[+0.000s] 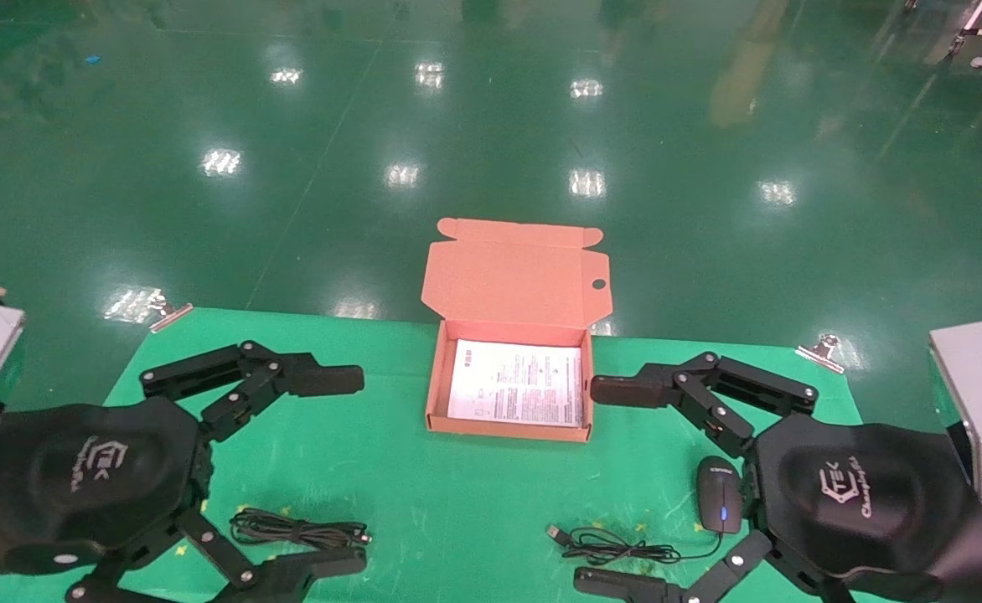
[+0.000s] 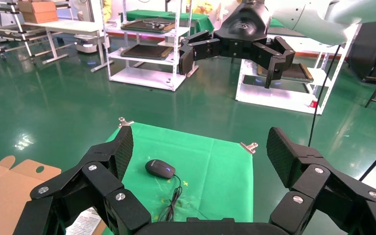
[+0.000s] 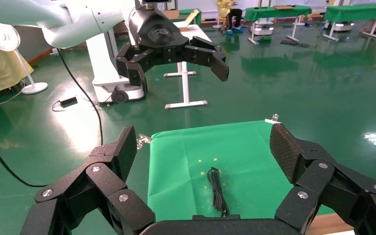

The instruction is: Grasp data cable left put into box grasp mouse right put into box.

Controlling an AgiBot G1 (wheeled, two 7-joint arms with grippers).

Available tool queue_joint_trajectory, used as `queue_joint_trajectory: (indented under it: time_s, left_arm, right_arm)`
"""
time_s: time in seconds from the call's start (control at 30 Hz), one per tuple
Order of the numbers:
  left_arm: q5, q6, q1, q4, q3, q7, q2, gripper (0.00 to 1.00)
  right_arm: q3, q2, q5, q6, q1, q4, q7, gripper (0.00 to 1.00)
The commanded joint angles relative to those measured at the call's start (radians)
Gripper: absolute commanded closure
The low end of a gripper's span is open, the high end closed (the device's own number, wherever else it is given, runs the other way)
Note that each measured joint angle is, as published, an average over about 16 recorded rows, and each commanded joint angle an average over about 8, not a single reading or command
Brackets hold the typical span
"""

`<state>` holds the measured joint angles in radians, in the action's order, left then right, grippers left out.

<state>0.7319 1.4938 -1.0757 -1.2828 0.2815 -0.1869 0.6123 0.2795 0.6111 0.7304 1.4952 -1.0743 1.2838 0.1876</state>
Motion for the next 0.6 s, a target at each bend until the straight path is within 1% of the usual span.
queue_joint_trajectory:
  time_s: [0.03, 0.6]
  left_arm:
    - [0.0, 0.0, 0.0, 0.0, 0.0, 0.0, 0.0, 0.0]
    - [0.0, 0.0, 0.0, 0.0, 0.0, 0.0, 0.0, 0.0]
  right_arm:
    - [0.0, 0.0, 0.0, 0.0, 0.0, 0.0, 0.0, 0.0]
    - [0.0, 0.0, 0.0, 0.0, 0.0, 0.0, 0.0, 0.0]
